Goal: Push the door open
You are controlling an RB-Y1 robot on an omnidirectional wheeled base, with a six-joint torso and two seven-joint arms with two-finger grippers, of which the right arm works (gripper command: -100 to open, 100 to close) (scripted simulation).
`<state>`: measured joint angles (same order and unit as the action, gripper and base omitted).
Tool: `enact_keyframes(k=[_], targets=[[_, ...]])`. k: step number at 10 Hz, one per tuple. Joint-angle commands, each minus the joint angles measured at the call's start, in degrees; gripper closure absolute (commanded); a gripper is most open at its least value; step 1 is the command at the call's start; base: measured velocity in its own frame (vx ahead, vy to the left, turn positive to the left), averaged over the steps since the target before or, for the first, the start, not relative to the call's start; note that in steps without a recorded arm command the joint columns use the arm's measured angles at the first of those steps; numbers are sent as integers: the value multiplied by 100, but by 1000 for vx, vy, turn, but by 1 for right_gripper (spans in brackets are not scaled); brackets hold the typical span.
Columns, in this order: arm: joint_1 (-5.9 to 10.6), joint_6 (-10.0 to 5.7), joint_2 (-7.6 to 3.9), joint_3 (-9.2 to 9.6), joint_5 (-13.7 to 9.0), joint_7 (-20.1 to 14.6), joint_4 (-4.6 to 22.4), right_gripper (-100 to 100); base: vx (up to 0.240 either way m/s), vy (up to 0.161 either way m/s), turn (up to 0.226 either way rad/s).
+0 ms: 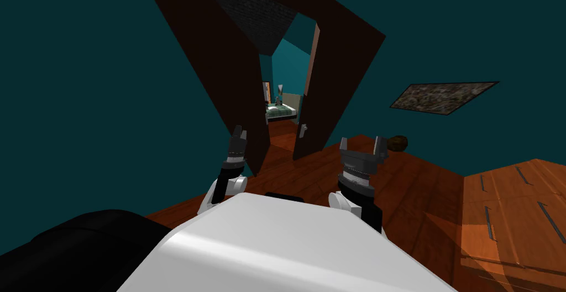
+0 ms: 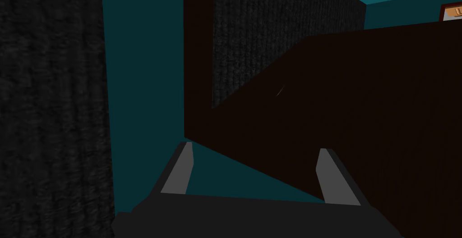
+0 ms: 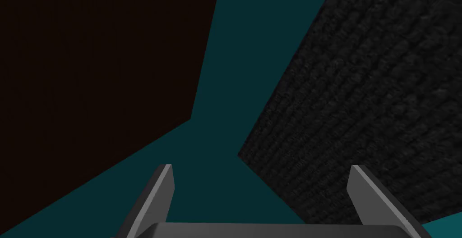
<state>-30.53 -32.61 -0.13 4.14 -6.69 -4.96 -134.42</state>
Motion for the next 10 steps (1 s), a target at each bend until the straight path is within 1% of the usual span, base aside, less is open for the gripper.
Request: enact_keyframes(k=[1, 2, 3, 5, 10], targets=[[99, 59, -49, 32, 23, 3, 201, -100, 117, 19, 85], [134, 81, -65, 44, 31, 4, 273, -100, 81, -99, 50], [230, 138, -105, 75, 54, 8, 468, -100, 77, -142, 62], [343, 206, -148, 112, 80, 11, 697, -100, 106, -117, 71], [695, 417, -260, 227, 163, 23, 1414, -100, 87, -92, 68]])
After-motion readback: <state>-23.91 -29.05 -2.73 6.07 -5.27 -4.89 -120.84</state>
